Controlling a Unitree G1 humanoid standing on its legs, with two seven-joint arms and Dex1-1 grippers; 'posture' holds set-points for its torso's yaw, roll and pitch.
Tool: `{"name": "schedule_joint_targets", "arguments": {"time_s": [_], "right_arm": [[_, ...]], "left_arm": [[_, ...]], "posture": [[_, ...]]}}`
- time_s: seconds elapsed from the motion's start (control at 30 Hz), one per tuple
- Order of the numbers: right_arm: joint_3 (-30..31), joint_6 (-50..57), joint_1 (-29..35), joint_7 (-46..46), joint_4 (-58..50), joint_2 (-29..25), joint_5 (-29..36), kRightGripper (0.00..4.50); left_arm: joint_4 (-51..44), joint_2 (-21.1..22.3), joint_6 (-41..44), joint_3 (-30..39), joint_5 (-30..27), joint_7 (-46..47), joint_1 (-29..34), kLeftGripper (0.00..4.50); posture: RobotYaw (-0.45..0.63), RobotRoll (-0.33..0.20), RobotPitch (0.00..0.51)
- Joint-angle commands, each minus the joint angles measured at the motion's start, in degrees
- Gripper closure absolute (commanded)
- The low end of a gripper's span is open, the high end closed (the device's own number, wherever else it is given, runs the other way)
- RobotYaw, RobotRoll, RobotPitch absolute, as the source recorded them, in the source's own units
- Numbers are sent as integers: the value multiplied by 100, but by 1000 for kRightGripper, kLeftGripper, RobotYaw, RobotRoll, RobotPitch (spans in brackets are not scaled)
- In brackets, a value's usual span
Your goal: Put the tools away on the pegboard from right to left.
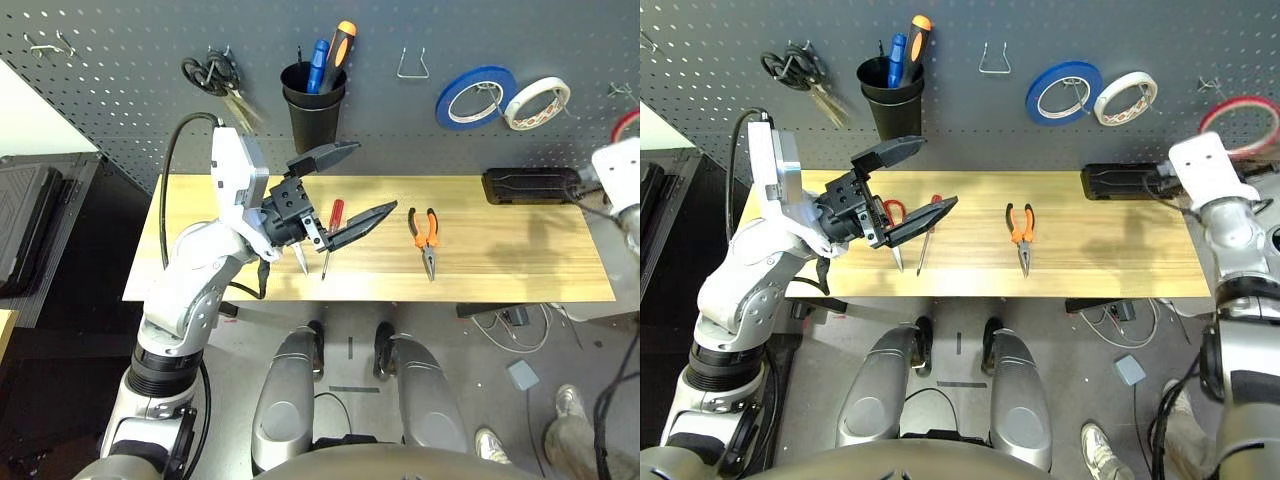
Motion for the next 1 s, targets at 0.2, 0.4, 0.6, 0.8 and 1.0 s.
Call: {"name": "schedule_joint_targets", "arguments": {"time_s": [0.2,0.4,0.6,0.8,1.0], "right_arm": [[167,1046,-727,-70,454,409,-97,3866],[113,211,-498,-455,303,500,-21,1785],[-97,-728,293,-470,-23,548,299,24],[-383,-713,1476,336,-1125,943,1016,24],[-238,1516,2328,1209,-2961,1394,1464,24]], "left_arm": [[-196,128,256,-14,-22,148,34,0],[-220,229,388,0,-14,195,63,0],[-211,430,632,-55,37,220,161,0],[23,937,795,-363,337,-103,233,0],[265,1345,788,-729,774,-389,188,0]], "posture": [[208,0,246],[224,0,257],[216,0,266],[195,0,268],[179,0,270]]}}
